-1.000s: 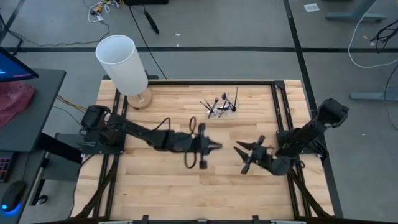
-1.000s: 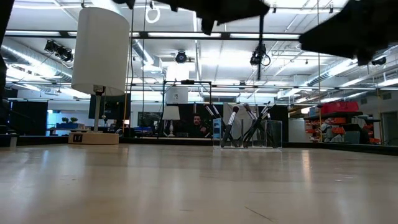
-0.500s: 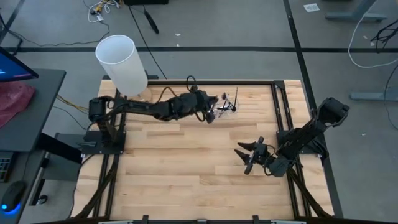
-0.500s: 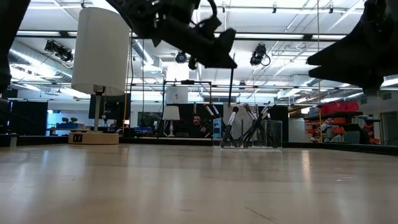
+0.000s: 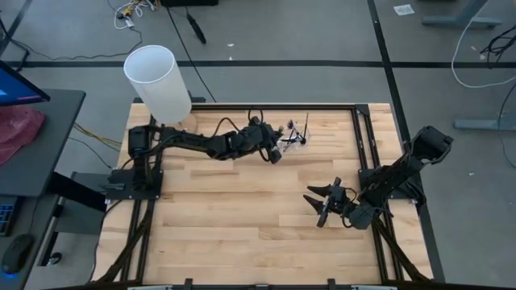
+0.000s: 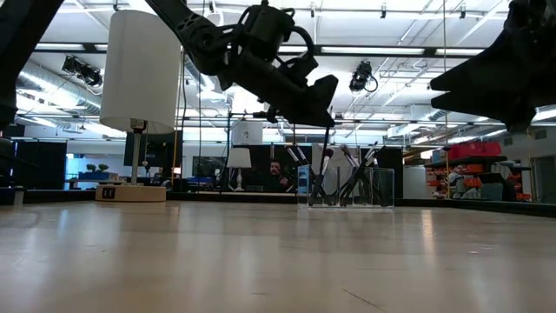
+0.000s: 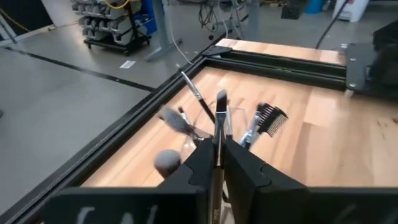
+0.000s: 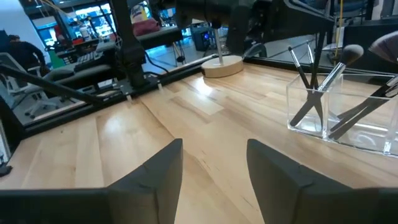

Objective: Put items in baskets/containers
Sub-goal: Put the black eyeshadow brush into the transparent organizer, then adjust the transparent organizer

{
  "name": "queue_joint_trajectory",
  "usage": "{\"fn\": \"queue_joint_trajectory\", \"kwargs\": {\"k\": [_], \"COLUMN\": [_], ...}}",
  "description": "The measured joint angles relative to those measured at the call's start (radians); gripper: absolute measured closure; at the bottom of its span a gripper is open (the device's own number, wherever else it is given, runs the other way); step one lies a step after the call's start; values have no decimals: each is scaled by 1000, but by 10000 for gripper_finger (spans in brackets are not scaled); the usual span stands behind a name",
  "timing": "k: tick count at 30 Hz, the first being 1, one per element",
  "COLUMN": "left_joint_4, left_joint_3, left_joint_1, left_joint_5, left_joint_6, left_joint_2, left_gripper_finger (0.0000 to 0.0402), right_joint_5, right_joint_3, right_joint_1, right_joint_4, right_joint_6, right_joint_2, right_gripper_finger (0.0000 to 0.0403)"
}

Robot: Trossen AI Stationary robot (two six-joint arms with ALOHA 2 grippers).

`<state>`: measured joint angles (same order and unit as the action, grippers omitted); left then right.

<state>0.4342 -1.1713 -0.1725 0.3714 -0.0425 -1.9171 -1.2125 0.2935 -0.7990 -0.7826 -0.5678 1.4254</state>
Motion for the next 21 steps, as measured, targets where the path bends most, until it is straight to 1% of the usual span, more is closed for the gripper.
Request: {"fn": "queue_joint_trajectory", "kwargs": {"k": [3, 7, 11, 13, 15, 17, 19, 21], "left_joint_4": [-17, -86, -175, -239, -288, -355, -444, -521], "left_joint_3": [0, 0, 1, 1, 0, 0, -1, -1], "left_joint_1": [-10, -25, -38, -38, -25, 2, 48, 108], "left_joint_5": [4, 6, 8, 19, 38, 46, 52, 77], "left_joint_6": [-22, -26, -25, -26, -25, -20, -18, -19], "left_joint_2": [0, 7, 66, 117, 175, 238, 294, 327], "left_gripper_finger": [344, 289, 229, 208, 196, 193, 196, 205], "right_joint_5": [1, 1, 1, 1, 2, 2, 3, 36], "right_joint_3": [0, 0, 0, 0, 0, 0, 0, 1], "right_joint_1": [0, 0, 0, 0, 0, 0, 0, 0], "right_joint_4": [0, 0, 1, 1, 1, 2, 8, 23], "right_joint_6": [0, 0, 0, 0, 0, 0, 0, -14], "right_joint_2": [0, 0, 0, 0, 0, 0, 0, 0], "right_gripper_finger": [222, 222, 222, 222, 222, 222, 222, 222]}}
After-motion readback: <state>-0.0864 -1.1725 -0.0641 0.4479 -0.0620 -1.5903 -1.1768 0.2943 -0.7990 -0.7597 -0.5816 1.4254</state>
